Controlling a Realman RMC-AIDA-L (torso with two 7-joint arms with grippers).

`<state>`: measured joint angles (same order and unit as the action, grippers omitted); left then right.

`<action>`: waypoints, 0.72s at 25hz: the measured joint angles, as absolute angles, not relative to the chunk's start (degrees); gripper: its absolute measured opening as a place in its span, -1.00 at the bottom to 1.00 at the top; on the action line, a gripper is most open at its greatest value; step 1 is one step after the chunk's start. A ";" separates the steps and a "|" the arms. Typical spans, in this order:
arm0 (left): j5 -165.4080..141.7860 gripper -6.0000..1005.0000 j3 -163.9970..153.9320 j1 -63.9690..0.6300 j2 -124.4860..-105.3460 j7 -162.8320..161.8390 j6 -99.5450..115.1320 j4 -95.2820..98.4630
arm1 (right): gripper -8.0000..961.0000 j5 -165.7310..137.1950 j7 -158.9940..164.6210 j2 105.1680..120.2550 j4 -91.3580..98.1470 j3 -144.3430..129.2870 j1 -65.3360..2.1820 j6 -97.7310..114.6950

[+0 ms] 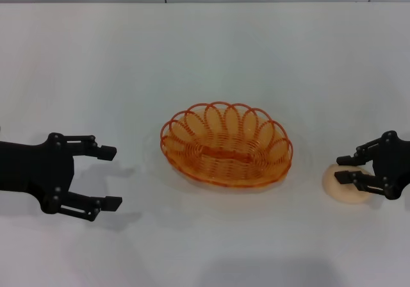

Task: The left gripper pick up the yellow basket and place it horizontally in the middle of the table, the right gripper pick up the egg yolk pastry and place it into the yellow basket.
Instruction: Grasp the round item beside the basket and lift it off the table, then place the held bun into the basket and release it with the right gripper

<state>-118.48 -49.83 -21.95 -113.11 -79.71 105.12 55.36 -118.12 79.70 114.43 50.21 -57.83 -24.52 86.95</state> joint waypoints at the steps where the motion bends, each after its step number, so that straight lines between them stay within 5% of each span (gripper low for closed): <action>1: -118.50 0.77 -49.83 -22.12 -113.18 -79.71 105.12 55.38 | -0.16 -118.13 79.58 114.43 50.35 -57.84 -24.53 87.15; 11: -118.64 0.77 -49.99 -22.50 -113.47 -79.36 105.13 55.66 | -0.78 -117.58 79.74 114.11 51.32 -56.77 -24.52 88.16; 18: -120.13 0.77 -50.09 -22.42 -114.27 -78.98 104.80 55.62 | -0.88 -116.85 85.47 114.44 58.60 -54.77 -25.98 92.20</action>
<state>-120.13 -50.09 -22.42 -114.27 -78.98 104.80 55.62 -116.85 85.47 114.44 58.60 -54.77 -25.98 92.20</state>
